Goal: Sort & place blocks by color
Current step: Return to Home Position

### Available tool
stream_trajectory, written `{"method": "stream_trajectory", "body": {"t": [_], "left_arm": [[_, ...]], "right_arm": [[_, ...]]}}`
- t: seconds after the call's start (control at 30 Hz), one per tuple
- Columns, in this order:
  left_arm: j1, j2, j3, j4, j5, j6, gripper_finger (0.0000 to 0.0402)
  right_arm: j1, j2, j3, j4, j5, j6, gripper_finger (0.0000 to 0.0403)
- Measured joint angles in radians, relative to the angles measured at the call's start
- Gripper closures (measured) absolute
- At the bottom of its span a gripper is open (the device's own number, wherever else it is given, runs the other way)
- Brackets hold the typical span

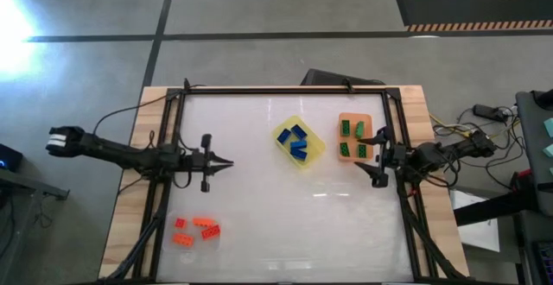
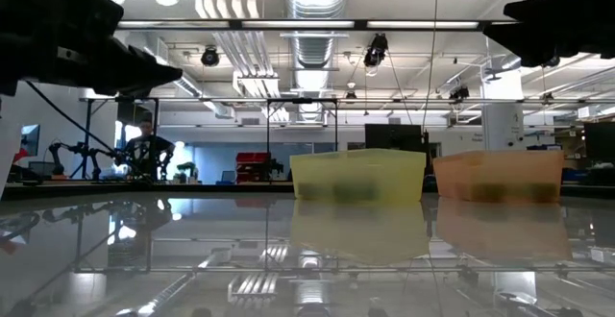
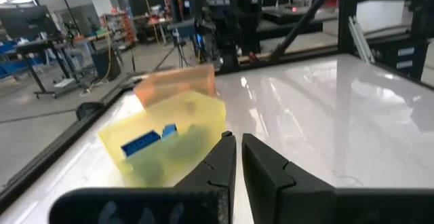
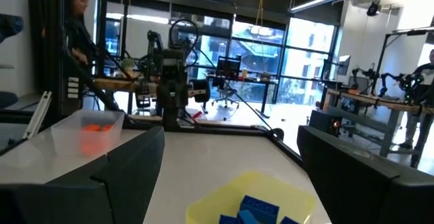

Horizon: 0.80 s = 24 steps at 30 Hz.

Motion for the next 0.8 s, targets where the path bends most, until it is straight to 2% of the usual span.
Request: {"method": "stream_trajectory", "body": {"t": [0.8], "left_arm": [[0.000,0.312,-0.002,0.000,0.000,0.002,0.0391]], "right_arm": [[0.000,0.003,-0.001,0.000,0.000,0.000,0.0076]]}}
